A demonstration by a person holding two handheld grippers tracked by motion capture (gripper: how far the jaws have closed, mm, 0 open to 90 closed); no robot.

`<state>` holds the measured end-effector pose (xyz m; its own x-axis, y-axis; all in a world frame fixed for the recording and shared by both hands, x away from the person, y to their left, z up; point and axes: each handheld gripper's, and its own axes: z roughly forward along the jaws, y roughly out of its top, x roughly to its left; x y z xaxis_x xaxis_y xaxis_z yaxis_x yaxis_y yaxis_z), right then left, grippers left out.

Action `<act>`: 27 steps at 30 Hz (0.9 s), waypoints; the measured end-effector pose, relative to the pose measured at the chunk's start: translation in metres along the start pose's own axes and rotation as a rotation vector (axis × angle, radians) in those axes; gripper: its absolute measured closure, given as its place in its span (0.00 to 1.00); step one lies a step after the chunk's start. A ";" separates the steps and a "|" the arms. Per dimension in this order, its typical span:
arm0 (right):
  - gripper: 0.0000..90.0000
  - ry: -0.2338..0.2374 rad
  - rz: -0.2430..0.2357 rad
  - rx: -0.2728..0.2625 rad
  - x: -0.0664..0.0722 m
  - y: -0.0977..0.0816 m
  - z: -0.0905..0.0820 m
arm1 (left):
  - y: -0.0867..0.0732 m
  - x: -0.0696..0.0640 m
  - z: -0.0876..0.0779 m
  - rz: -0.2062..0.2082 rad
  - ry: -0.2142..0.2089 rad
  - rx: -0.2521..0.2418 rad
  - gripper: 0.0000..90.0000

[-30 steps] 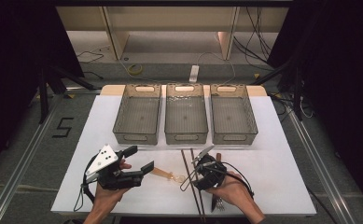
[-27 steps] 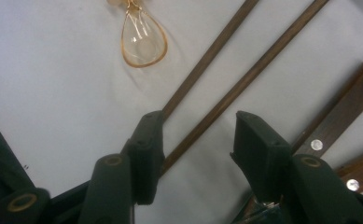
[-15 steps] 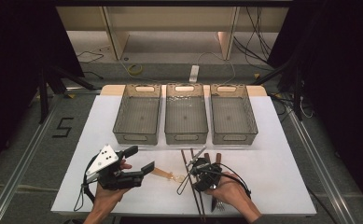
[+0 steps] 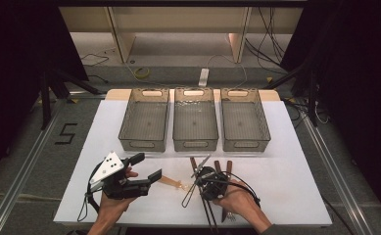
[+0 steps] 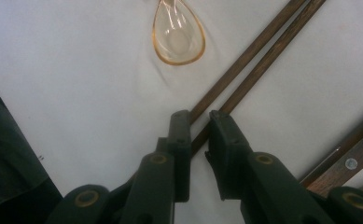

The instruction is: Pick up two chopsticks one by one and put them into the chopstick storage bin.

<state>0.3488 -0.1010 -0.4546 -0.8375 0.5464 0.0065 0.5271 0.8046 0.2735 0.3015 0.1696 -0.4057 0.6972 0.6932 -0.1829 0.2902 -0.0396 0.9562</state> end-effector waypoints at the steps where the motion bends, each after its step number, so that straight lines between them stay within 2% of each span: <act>1: 0.88 0.000 0.004 0.005 -0.001 0.001 0.000 | 0.000 0.000 0.000 0.000 0.000 0.000 0.18; 3: 0.85 -0.008 0.008 0.009 -0.001 0.001 0.001 | 0.000 0.000 0.000 0.000 -0.002 -0.001 0.18; 4: 0.84 -0.016 0.028 0.008 -0.002 0.001 0.001 | 0.000 0.000 0.000 0.000 -0.003 -0.002 0.18; 10: 0.83 -0.015 0.023 0.016 -0.004 0.001 0.001 | 0.000 0.000 -0.001 0.001 -0.009 -0.009 0.18; 13: 0.79 0.003 0.049 0.034 -0.006 0.002 0.001 | 0.000 -0.001 -0.001 0.002 -0.012 -0.008 0.18; 14: 0.79 0.003 0.049 0.034 -0.006 0.002 0.001 | 0.000 -0.001 -0.001 0.003 -0.012 -0.010 0.18; 15: 0.76 -0.016 0.046 0.056 -0.007 0.001 0.002 | 0.000 -0.001 -0.001 0.003 -0.012 -0.010 0.18; 16: 0.76 -0.010 0.059 0.058 -0.008 0.001 0.002 | 0.000 -0.001 -0.001 0.003 -0.013 -0.009 0.18; 24: 0.79 -0.019 0.036 0.076 -0.009 0.001 0.003 | 0.000 -0.001 -0.001 0.002 -0.013 -0.008 0.18; 27: 0.84 -0.011 0.050 0.077 -0.010 0.002 0.003 | 0.000 -0.001 -0.001 0.003 -0.013 -0.007 0.18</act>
<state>0.3586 -0.1042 -0.4574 -0.8085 0.5884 0.0076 0.5779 0.7916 0.1985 0.3005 0.1693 -0.4052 0.7066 0.6837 -0.1826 0.2830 -0.0364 0.9584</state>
